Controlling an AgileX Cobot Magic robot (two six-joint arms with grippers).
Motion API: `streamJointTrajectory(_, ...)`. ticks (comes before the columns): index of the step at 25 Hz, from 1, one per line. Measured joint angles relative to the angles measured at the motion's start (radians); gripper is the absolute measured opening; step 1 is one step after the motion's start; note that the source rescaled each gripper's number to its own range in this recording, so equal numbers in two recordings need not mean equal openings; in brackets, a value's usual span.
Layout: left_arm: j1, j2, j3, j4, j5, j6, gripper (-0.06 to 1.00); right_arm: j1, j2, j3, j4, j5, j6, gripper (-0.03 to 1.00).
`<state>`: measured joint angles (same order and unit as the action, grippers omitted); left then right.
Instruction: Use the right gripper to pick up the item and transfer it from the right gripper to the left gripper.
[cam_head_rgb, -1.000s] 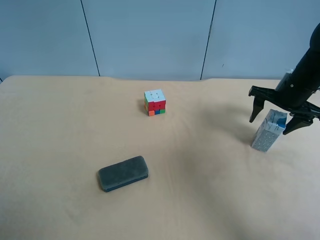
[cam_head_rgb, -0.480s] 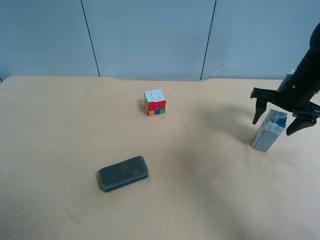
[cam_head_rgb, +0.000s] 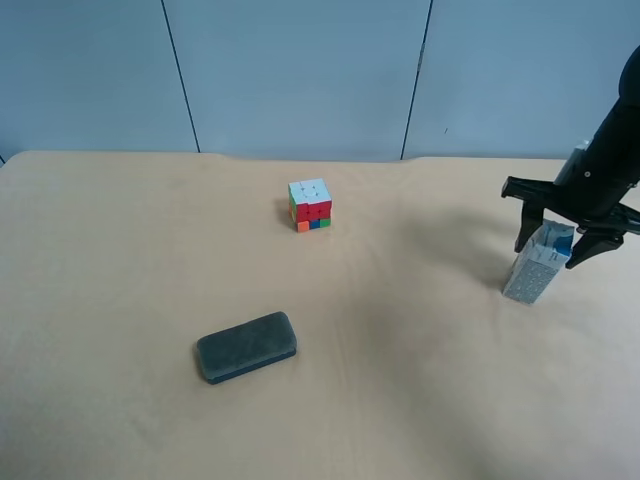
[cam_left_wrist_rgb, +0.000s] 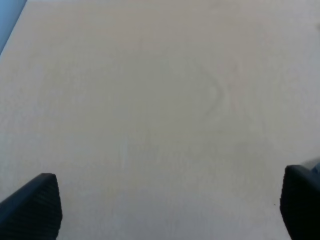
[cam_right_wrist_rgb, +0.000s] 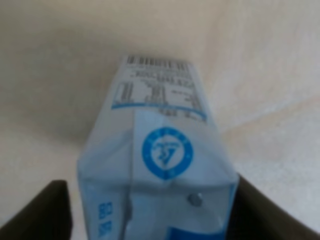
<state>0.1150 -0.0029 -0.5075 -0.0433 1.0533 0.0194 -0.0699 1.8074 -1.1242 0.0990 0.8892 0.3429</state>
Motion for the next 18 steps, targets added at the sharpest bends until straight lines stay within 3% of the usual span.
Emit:
streamJointTrajectory(4, 0.000, 0.000, 0.000, 0.000, 0.000, 0.000, 0.99, 0.000, 0.000, 0.000, -0.014, 0.000, 0.000, 0.03)
streamJointTrajectory(5, 0.000, 0.000, 0.000, 0.000, 0.000, 0.000, 0.99, 0.000, 0.000, 0.000, -0.015, 0.000, 0.000, 0.00)
streamJointTrajectory(18, 0.000, 0.000, 0.000, 0.000, 0.000, 0.000, 0.99, 0.000, 0.000, 0.000, -0.015, 0.002, -0.039, 0.00)
